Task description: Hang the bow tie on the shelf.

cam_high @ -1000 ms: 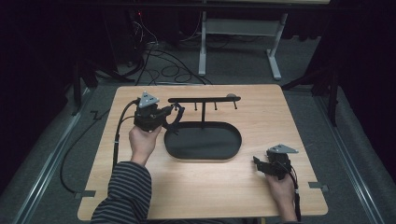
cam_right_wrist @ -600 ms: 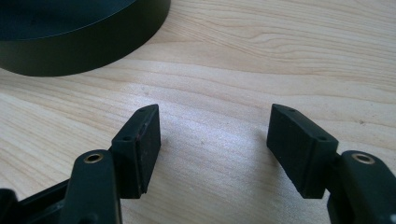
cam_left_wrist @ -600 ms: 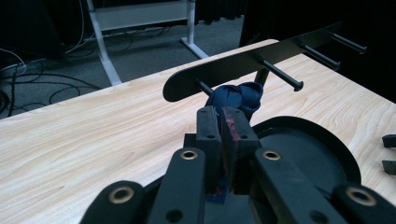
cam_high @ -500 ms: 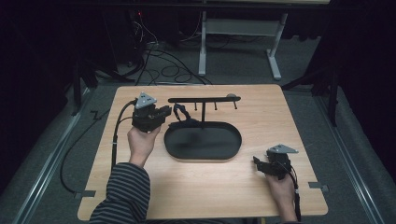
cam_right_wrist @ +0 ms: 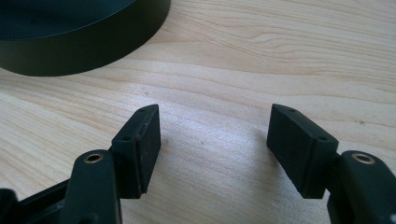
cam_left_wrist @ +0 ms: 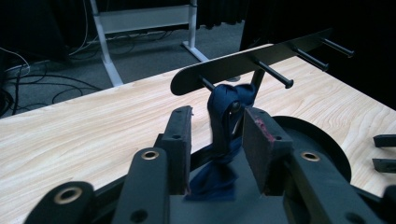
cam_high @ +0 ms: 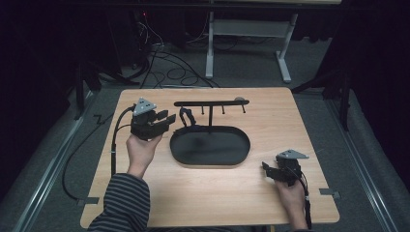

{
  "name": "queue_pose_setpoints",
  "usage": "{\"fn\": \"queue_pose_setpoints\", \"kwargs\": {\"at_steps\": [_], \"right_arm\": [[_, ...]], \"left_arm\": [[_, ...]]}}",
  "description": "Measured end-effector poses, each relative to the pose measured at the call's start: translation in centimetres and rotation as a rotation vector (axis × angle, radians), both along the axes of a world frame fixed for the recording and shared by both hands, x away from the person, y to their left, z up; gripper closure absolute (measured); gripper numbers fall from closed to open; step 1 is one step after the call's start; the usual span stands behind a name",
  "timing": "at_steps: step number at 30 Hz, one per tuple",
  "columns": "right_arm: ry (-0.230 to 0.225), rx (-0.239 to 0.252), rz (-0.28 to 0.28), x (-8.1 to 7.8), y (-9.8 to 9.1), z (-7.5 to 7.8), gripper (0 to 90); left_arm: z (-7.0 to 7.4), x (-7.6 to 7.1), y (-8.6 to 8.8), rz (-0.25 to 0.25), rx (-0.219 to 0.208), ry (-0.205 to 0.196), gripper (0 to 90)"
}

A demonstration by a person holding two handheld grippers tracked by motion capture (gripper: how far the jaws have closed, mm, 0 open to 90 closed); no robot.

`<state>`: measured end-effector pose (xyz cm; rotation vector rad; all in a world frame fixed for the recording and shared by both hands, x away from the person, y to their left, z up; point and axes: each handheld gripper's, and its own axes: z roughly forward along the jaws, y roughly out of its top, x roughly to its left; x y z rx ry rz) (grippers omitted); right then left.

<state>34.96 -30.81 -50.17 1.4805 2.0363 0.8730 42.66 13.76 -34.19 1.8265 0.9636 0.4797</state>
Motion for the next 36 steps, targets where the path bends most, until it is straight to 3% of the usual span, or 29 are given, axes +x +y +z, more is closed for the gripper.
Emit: {"fn": "queue_pose_setpoints", "kwargs": {"at_steps": [6, 17, 36], "right_arm": [[0.0, 0.0, 0.0, 0.0, 0.0, 0.0, 36.6], [0.0, -0.001, 0.001, 0.0, 0.0, 0.0, 36.6], [0.0, 0.0, 0.0, 0.0, 0.0, 0.0, 36.6]], "left_arm": [[0.0, -0.6, 0.9, 0.01, -0.022, 0.007, 57.4], [0.2, -1.6, 1.9, 0.015, -0.008, 0.002, 55.8], [-0.3, -3.2, 3.6, 0.042, -0.018, 0.003, 55.7]]}}
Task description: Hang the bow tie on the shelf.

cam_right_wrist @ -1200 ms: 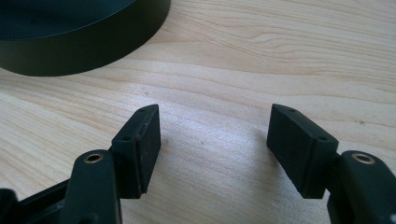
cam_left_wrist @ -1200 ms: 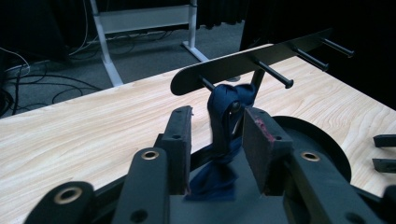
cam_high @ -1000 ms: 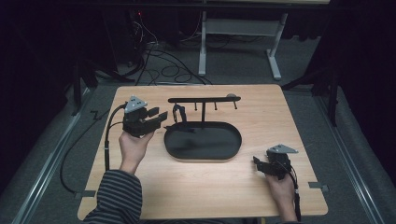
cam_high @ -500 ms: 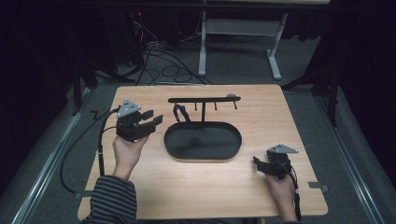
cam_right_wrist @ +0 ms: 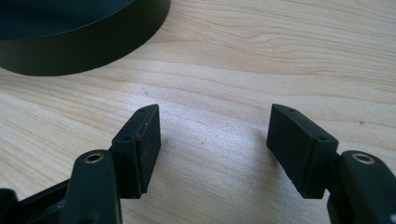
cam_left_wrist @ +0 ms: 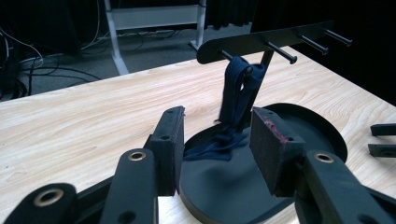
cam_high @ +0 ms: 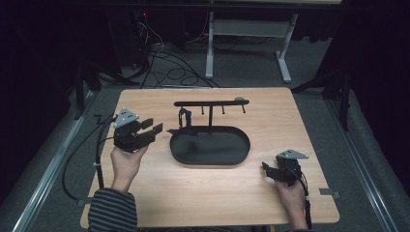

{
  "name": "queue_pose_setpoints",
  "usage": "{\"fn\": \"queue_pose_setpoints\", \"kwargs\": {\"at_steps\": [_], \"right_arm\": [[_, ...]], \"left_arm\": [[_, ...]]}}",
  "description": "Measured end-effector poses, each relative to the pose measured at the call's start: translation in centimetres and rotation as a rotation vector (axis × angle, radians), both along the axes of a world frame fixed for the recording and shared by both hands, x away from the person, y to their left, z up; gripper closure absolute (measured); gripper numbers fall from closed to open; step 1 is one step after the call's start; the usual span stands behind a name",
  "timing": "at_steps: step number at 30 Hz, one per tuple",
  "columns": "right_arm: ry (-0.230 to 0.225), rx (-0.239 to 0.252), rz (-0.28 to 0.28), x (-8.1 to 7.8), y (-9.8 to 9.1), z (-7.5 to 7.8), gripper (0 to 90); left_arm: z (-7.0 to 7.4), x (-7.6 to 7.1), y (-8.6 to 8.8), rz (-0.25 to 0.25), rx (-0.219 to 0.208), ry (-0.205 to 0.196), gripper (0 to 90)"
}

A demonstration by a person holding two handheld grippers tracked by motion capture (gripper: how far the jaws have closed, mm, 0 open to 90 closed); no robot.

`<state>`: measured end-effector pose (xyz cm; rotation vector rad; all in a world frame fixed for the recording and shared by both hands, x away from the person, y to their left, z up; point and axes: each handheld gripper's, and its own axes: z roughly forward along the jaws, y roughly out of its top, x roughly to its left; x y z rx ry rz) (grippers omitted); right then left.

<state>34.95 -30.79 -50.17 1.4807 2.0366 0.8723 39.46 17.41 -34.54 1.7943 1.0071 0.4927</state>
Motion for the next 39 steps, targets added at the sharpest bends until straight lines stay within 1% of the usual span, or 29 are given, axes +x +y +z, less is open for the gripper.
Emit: {"fn": "queue_pose_setpoints", "kwargs": {"at_steps": [5, 15, 16, 19, 26, 39], "right_arm": [[0.0, 0.0, 0.0, 0.0, 0.0, 0.0, 36.6], [0.001, -0.001, -0.001, 0.0, 0.0, 0.0, 36.6], [0.001, -0.001, -0.001, 0.0, 0.0, 0.0, 36.5], [0.002, -0.002, 0.003, 0.0, 0.0, 0.0, 36.5], [0.0, -0.003, 0.001, 0.0, 0.0, 0.0, 36.5], [0.0, -0.003, 0.002, 0.0, 0.0, 0.0, 36.5]], "left_arm": [[-0.2, -0.7, 0.7, 0.012, -0.002, 0.001, 55.7], [-0.8, -1.4, 1.6, 0.024, -0.008, 0.01, 55.8], [-1.0, -1.6, 1.8, 0.027, -0.013, 0.015, 55.8], [-1.3, -1.9, 2.0, 0.03, -0.012, 0.022, 55.8], [-1.8, -2.3, 2.5, 0.039, -0.017, 0.028, 55.8], [-3.1, -3.0, 3.7, 0.065, -0.021, 0.048, 55.7]]}}
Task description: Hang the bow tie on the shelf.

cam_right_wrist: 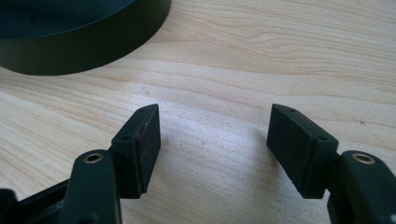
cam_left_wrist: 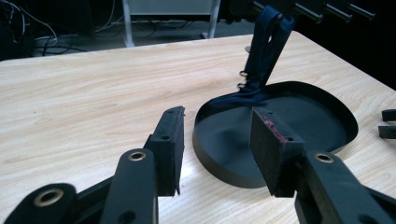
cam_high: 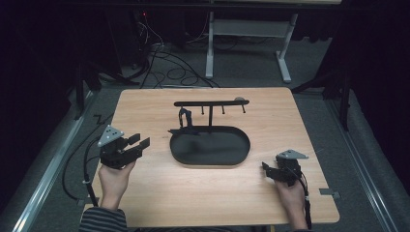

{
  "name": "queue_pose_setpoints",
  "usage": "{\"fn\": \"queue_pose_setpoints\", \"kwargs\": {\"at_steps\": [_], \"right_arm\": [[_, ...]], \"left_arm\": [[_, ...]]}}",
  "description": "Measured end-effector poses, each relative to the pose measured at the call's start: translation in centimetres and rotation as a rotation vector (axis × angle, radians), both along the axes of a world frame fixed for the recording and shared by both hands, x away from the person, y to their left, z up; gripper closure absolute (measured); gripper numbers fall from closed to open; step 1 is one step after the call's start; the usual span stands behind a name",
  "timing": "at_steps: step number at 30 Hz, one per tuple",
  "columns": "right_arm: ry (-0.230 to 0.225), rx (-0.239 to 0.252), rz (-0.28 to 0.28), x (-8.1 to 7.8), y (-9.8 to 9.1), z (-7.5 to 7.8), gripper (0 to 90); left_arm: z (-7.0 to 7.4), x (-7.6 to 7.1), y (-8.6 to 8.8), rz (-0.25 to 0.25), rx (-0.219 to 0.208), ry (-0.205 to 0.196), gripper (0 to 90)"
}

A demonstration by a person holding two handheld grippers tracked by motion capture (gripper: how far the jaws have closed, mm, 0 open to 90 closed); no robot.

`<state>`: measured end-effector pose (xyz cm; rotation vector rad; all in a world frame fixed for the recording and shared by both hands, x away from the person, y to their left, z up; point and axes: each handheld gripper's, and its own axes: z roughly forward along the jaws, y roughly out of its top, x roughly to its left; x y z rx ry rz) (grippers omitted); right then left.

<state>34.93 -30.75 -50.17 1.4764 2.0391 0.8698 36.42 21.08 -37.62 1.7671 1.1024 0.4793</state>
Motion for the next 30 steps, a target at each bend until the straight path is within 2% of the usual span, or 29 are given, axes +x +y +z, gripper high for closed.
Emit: {"fn": "queue_pose_setpoints", "kwargs": {"at_steps": [23, 30], "right_arm": [[0.0, -0.001, 0.0, 0.0, 0.0, 0.0, 36.6], [0.0, -0.002, -0.001, 0.0, 0.0, 0.0, 36.6]], "left_arm": [[-1.8, -1.3, 1.2, 0.026, -0.005, 0.025, 55.0], [-2.5, -1.6, 1.2, 0.028, 0.005, 0.036, 54.8]]}}
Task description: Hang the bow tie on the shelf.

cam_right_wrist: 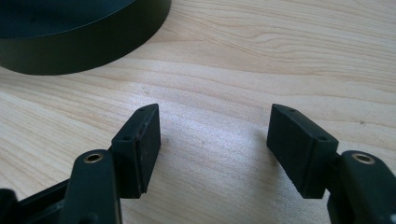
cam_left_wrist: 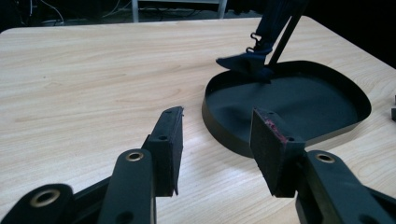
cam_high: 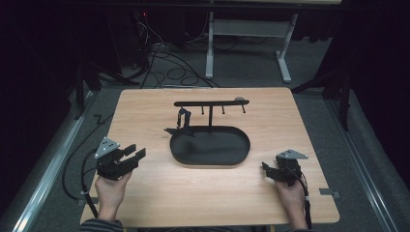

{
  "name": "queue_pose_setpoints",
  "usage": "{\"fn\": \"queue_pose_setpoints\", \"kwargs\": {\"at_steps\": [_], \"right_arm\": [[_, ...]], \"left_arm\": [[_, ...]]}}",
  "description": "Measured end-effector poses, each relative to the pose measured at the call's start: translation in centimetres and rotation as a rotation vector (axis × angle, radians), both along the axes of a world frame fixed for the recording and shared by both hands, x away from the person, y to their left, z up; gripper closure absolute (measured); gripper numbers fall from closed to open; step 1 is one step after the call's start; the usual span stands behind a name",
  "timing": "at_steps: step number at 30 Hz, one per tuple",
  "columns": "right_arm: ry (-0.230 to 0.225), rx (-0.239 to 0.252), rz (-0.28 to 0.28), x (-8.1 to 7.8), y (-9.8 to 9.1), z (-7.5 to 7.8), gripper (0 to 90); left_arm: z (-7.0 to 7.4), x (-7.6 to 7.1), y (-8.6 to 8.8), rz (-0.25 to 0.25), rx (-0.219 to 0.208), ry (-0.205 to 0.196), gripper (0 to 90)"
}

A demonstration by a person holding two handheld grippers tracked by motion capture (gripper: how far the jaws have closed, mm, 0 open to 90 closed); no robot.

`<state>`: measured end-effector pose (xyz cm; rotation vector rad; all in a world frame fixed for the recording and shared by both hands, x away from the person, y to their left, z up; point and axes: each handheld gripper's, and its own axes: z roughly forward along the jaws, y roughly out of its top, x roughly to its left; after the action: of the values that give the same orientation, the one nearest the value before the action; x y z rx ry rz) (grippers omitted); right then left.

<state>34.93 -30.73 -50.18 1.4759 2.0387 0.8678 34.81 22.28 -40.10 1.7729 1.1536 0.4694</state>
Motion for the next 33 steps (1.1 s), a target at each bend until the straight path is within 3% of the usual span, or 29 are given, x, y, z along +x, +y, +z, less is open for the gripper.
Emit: {"fn": "queue_pose_setpoints", "kwargs": {"at_steps": [23, 33], "right_arm": [[0.0, 0.0, 0.0, 0.0, 0.0, 0.0, 36.6], [0.0, 0.0, 0.0, 0.0, 0.0, 0.0, 36.6]], "left_arm": [[-3.1, -0.7, -0.8, -0.011, 0.022, 0.05, 53.5], [-6.1, -0.8, -1.5, -0.009, 0.036, 0.099, 52.7]]}}
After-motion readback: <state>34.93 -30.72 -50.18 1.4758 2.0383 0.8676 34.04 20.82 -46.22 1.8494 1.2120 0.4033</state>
